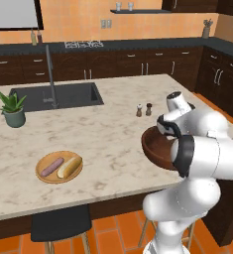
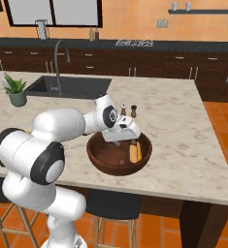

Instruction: Place one bun and one sausage from the bowl on each plate.

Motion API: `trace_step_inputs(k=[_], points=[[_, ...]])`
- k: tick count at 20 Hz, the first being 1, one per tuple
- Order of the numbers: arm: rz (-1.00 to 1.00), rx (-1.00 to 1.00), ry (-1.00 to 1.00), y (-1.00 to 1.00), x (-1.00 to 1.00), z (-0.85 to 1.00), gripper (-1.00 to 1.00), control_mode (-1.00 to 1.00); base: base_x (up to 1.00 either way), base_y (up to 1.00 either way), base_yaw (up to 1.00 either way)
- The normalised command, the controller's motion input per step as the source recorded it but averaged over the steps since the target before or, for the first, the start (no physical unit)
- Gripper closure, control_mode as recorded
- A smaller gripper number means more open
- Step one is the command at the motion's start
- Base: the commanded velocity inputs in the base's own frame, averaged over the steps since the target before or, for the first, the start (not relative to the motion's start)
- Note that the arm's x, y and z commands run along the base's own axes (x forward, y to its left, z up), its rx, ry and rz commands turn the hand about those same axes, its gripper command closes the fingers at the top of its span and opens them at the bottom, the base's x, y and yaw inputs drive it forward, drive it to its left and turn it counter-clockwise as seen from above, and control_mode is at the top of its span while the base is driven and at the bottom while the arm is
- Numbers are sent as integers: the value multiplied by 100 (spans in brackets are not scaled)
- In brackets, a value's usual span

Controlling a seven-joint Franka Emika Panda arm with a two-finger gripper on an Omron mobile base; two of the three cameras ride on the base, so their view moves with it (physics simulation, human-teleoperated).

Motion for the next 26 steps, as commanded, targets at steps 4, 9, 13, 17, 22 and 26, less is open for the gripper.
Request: trace_step_inputs(k=[4,9,13,17,22,26], points=[[15,0,0,-34,22,-42,-100,-100,0,0,0],[11,2,1,0,24,-43,-100,-100,0,0,0],[10,0,0,-1,33,-35,-100,-100,0,0,0],[11,0,0,-12,24,-33,-100,-100,0,0,0],[9,0,-1,-21,6,-28,-100,-100,0,0,0],[9,0,0,-8,-3,-32,100,-100,0,0,0]])
